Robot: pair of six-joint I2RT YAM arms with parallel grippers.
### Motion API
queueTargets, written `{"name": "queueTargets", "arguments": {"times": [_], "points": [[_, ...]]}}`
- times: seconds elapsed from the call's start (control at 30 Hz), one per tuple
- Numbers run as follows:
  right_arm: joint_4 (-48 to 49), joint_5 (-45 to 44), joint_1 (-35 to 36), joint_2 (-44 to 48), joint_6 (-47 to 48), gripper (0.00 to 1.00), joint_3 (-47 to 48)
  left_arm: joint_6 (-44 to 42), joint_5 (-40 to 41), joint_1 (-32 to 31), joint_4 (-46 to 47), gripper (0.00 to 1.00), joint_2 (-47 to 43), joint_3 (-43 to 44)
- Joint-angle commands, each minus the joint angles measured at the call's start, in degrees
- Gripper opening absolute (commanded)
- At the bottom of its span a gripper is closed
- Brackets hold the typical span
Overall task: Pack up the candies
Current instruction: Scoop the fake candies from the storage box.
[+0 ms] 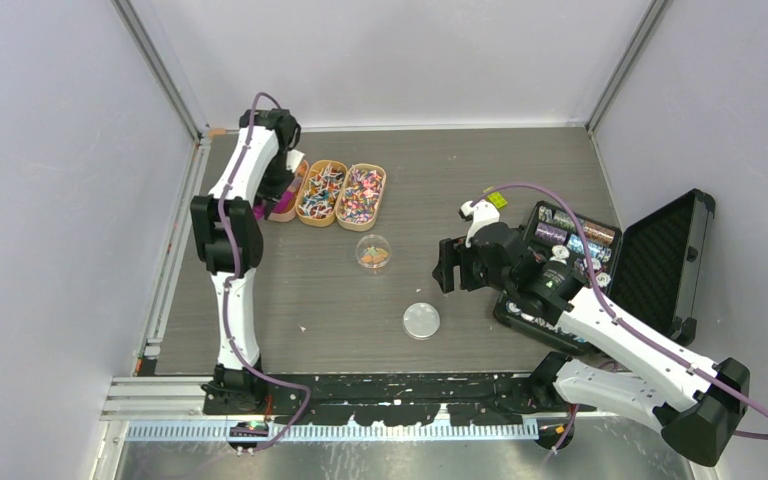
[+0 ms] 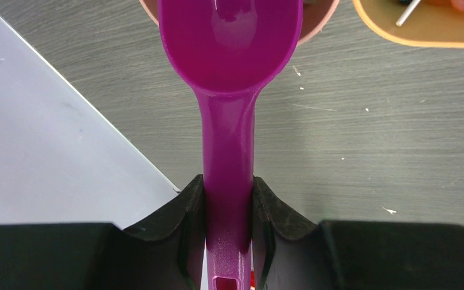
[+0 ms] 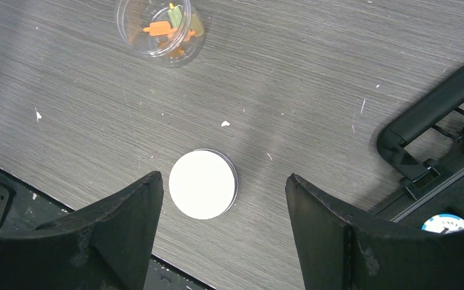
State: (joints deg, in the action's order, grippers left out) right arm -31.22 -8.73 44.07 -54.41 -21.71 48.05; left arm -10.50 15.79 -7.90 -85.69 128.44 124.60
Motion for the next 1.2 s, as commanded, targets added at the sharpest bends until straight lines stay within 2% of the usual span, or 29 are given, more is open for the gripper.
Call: {"name": "queueTargets", "arguments": {"times": [0.0,0.83,1.17], "points": [[2.57,-1.74,0.0,0.4,0.91,0.78,1.22,-0.9,-1.47,-0.28,2.89,0.0,0.18,0.64],[3.15,-2.35,-0.03,1.55,1.15,0.78,0.29,-0.2,0.18,-0.23,13.69,0.0,-3.93,-10.16],[3.03,-2.61,-0.04,2.45,1.07,0.78,-0.09,-0.89,1.75,-0.27,18.12,0.0,-4.84,-11.35]]}}
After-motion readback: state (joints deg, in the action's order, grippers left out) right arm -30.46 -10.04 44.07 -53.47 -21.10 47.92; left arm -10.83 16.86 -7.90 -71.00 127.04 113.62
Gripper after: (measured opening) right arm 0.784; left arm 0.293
